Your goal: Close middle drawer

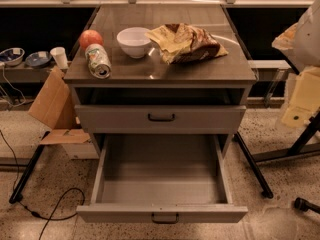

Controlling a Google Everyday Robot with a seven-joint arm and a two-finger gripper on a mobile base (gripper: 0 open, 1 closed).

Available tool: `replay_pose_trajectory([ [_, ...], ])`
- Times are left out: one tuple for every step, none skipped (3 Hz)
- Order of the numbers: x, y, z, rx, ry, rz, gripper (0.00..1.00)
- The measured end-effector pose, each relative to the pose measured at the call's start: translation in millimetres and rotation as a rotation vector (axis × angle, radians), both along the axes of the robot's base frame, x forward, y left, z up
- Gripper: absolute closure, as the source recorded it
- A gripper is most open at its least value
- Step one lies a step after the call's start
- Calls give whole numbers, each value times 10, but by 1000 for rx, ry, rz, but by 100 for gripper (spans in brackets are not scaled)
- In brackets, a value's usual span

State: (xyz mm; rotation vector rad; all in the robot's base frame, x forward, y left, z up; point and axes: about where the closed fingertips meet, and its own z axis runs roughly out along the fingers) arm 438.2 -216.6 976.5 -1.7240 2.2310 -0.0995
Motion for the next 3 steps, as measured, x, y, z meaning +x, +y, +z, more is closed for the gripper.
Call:
replay_pose_trajectory([
  [0, 0, 0, 0, 0, 0, 0],
  [-66, 138, -189, 12, 15, 28, 0],
  [-222, 306, -573, 65, 51, 51, 0],
])
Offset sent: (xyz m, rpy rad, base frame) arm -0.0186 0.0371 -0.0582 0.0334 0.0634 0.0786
